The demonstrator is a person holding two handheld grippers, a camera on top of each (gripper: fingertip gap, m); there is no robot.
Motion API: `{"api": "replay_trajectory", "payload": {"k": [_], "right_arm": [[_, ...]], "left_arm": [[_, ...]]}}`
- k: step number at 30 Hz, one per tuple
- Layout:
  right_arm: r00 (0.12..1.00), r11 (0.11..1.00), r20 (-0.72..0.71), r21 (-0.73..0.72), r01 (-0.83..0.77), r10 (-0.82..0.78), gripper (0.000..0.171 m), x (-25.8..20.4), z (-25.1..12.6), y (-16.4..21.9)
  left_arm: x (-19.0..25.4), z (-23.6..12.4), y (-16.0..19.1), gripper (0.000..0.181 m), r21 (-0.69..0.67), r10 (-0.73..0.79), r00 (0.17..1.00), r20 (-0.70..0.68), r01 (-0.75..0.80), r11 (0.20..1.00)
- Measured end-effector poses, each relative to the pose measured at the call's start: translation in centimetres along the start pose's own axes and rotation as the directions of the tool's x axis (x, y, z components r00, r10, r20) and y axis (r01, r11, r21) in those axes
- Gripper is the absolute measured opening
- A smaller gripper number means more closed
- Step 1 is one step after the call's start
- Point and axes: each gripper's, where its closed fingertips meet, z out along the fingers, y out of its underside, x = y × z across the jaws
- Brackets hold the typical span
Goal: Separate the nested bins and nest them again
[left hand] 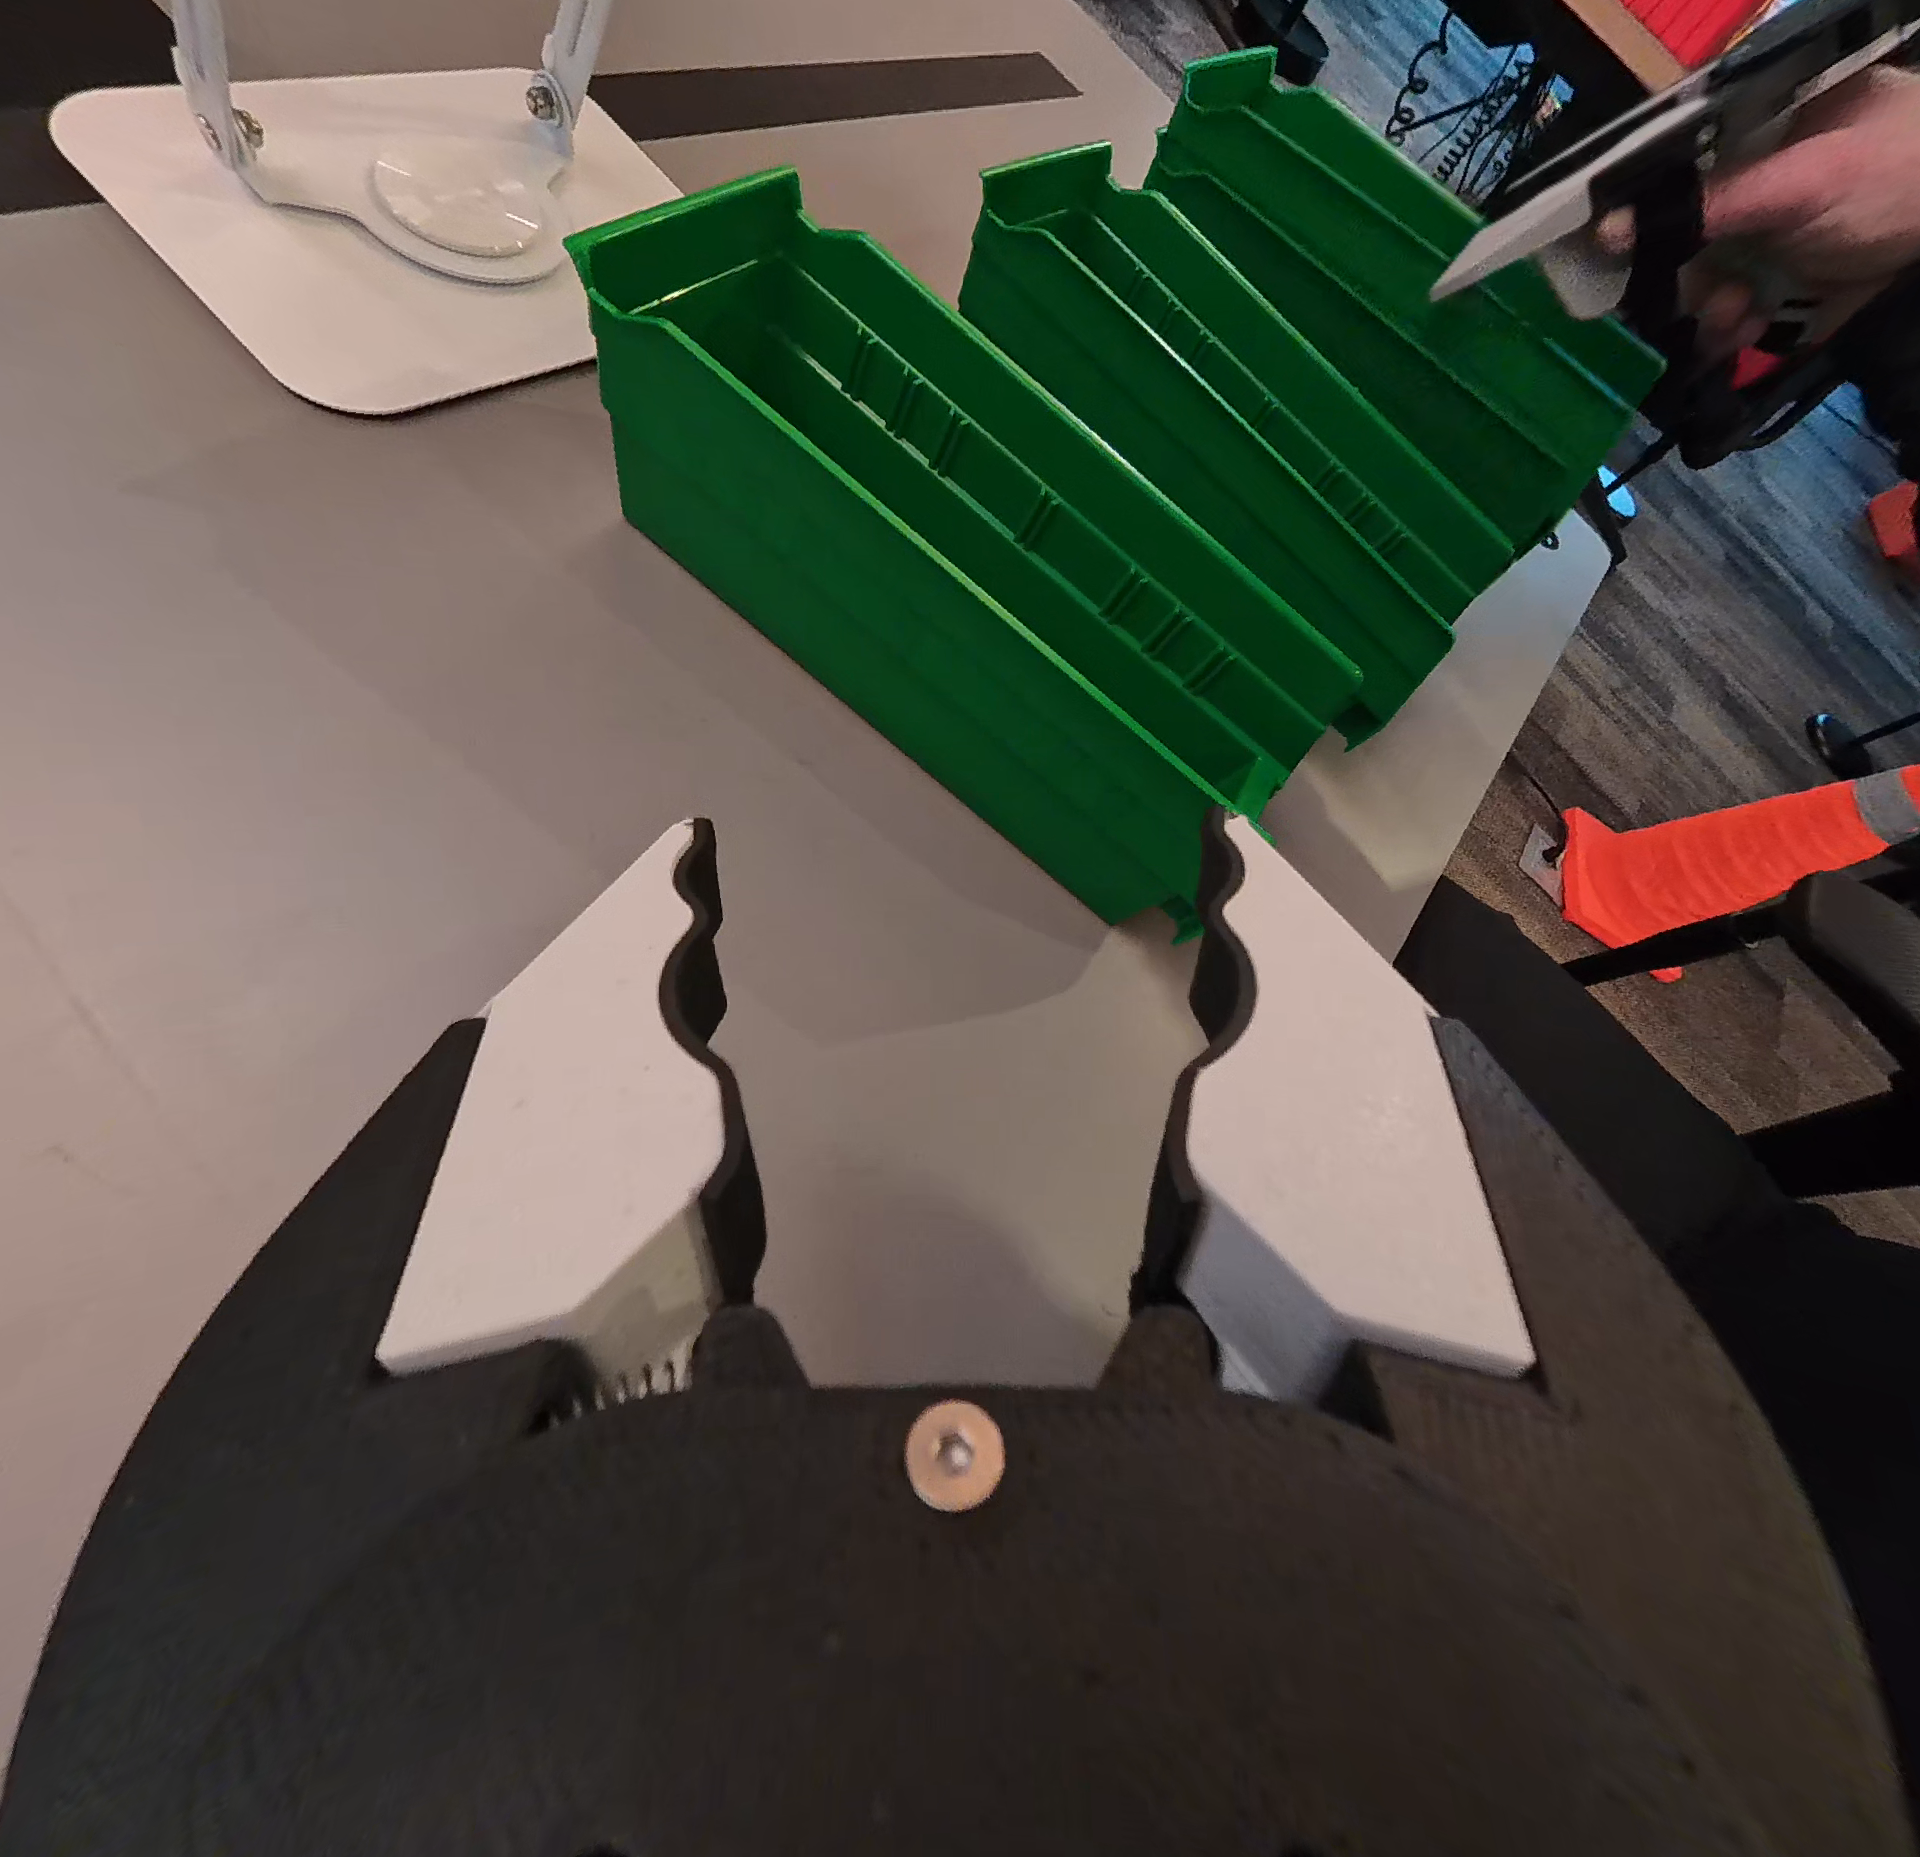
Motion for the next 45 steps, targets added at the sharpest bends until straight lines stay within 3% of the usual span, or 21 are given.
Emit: {"api": "replay_trajectory", "payload": {"k": [12,21,27,34,39,45], "right_arm": [[1.000,0.993,-0.008,0.115,-0.004,0.005,0.090,0.4,-3.6,-2.2],[0.999,0.961,-0.005,0.274,0.044,-0.044,0.090,-1.8,-11.8,-6.5],[0.977,0.927,0.157,0.366,0.078,-0.144,0.091,-10.2,-16.0,-10.0],[0.860,0.896,0.418,0.433,0.094,-0.292,0.091,-25.9,-17.0,-12.9],[0.813,0.898,0.485,0.430,0.099,-0.322,0.092,-35.2,-14.3,-13.1],[0.814,0.915,0.482,0.379,0.141,-0.325,0.092,-43.2,-7.9,-11.6]], "left_arm": [[0.2,-0.2,-0.2,0.091,0.005,0.007,1.000,0.001,-0.007,1.000],[0.2,-0.8,-0.9,0.091,0.028,0.009,1.000,0.002,-0.009,1.000],[0.5,-1.9,-1.5,0.091,0.047,0.024,1.000,0.003,-0.024,0.999],[-0.5,-5.2,-3.0,0.091,0.129,0.013,0.999,0.035,-0.018,0.992],[-1.8,-8.0,-3.7,0.091,0.197,-0.012,0.998,0.056,0.001,0.980],[-4.9,-11.1,-3.2,0.090,0.243,-0.066,0.989,0.134,0.032,0.969]]}}
